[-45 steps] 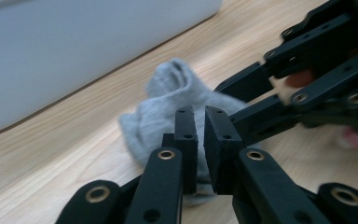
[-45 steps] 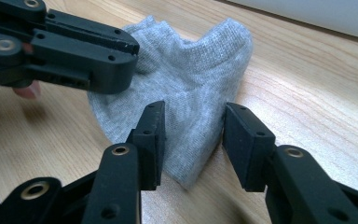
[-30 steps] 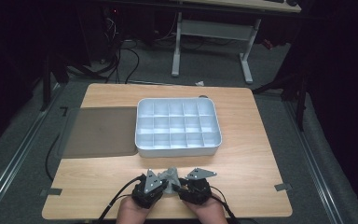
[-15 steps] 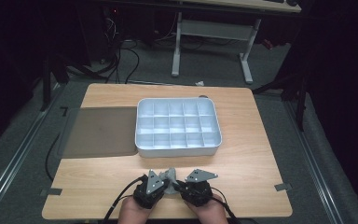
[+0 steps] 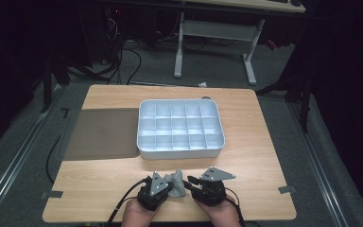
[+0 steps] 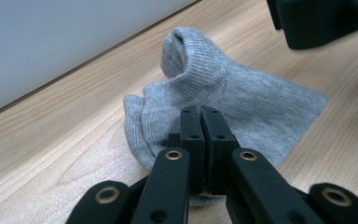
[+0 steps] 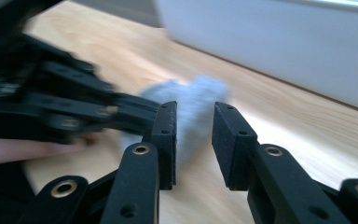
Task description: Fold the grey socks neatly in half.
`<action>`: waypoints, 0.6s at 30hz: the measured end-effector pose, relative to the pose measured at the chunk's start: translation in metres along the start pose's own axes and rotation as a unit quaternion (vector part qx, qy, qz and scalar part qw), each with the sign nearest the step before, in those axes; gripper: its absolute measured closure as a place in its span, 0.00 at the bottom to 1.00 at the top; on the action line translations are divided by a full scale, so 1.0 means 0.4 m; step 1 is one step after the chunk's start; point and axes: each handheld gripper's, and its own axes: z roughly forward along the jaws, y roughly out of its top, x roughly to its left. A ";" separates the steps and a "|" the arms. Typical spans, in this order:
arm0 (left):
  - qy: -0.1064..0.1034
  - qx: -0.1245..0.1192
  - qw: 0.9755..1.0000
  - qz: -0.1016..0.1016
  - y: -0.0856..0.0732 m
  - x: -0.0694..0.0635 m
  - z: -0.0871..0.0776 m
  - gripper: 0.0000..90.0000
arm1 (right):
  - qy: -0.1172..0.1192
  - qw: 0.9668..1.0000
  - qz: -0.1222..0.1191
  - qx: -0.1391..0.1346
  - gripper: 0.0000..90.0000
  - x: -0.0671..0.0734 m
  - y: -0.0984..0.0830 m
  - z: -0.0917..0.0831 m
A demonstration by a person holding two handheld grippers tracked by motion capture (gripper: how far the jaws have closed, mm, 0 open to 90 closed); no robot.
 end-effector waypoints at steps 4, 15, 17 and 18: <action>-0.001 0.000 1.000 -0.001 0.000 0.001 0.000 0.98 | -0.018 0.999 0.007 0.038 0.84 -0.022 -0.026 0.034; 0.000 -0.001 1.000 -0.012 -0.003 0.000 -0.004 0.98 | -0.016 0.999 0.000 0.043 0.99 0.031 -0.046 0.088; 0.002 -0.001 1.000 -0.012 -0.003 0.000 -0.004 0.98 | -0.013 0.999 -0.017 0.040 1.00 0.049 -0.034 0.090; 0.002 -0.001 1.000 -0.015 -0.004 0.000 -0.005 0.98 | -0.018 0.999 -0.028 0.037 1.00 0.060 -0.029 0.091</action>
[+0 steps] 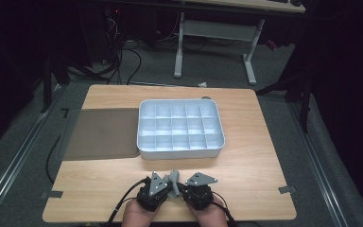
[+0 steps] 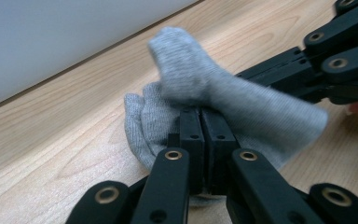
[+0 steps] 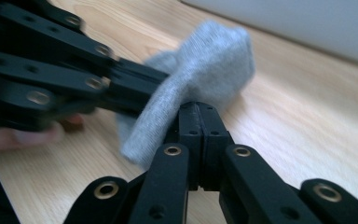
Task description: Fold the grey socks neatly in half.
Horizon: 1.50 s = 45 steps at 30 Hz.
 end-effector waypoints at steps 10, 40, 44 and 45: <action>-0.010 0.000 1.000 -0.013 0.000 0.008 0.001 0.96 | 0.003 1.000 -0.020 -0.018 1.00 0.016 0.018 -0.011; 0.016 0.010 0.998 -0.062 -0.016 0.073 -0.061 0.92 | -0.006 1.000 -0.012 -0.014 1.00 -0.008 -0.014 -0.024; 0.010 0.013 0.998 -0.054 -0.013 0.059 -0.051 0.92 | -0.002 1.000 -0.018 -0.015 1.00 -0.003 -0.007 -0.028; 0.009 0.015 0.999 -0.050 -0.012 0.056 -0.049 0.92 | 0.000 1.000 -0.019 -0.016 1.00 -0.002 -0.006 -0.029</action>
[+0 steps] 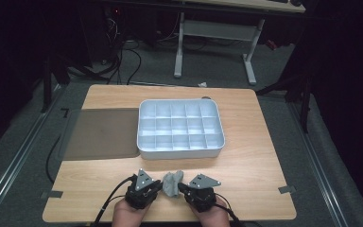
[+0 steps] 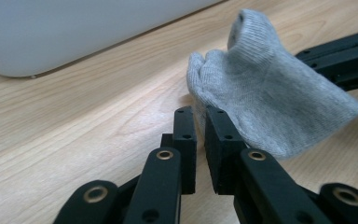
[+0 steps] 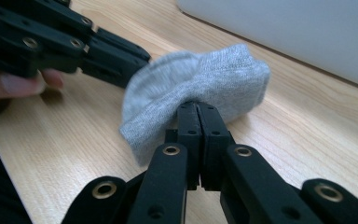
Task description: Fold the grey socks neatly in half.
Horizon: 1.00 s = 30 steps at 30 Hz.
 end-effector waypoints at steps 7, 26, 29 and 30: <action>-0.011 0.006 1.000 0.011 0.005 -0.020 0.019 0.92 | -0.001 1.000 -0.004 -0.001 1.00 0.000 0.011 0.004; -0.055 0.021 0.997 0.046 0.018 -0.098 0.066 0.93 | -0.006 1.000 0.018 -0.006 1.00 -0.029 0.005 -0.009; -0.056 0.026 0.997 0.051 0.016 -0.095 0.065 0.93 | -0.006 1.000 0.015 -0.003 1.00 -0.026 -0.001 -0.006; -0.057 0.027 0.997 0.052 0.015 -0.093 0.062 0.93 | -0.006 1.000 0.013 -0.001 1.00 -0.025 -0.002 -0.004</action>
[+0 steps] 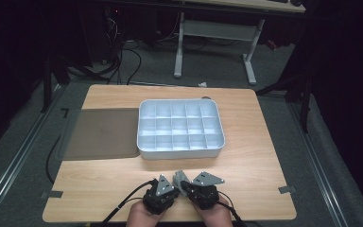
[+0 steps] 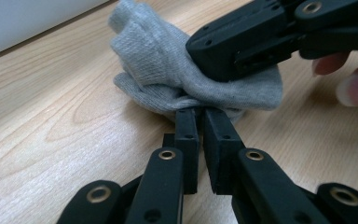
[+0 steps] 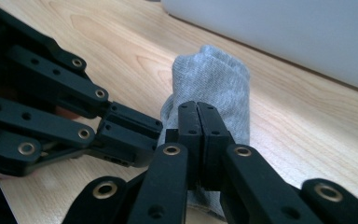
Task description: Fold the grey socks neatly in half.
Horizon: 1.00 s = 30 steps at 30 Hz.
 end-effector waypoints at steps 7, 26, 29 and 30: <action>0.002 -0.016 1.000 -0.009 -0.016 0.022 -0.039 0.84 | -0.002 1.000 -0.014 -0.005 1.00 0.012 -0.012 0.013; 0.040 -0.102 0.994 -0.008 0.033 0.033 -0.084 0.91 | 0.000 1.000 -0.022 -0.018 1.00 0.026 -0.023 0.023; 0.037 -0.106 0.994 -0.003 0.048 0.028 -0.084 0.99 | 0.003 1.000 -0.025 -0.017 1.00 0.029 -0.021 0.026; 0.034 -0.109 0.993 -0.005 0.054 0.026 -0.079 0.99 | 0.004 0.999 -0.027 -0.017 1.00 0.030 -0.021 0.027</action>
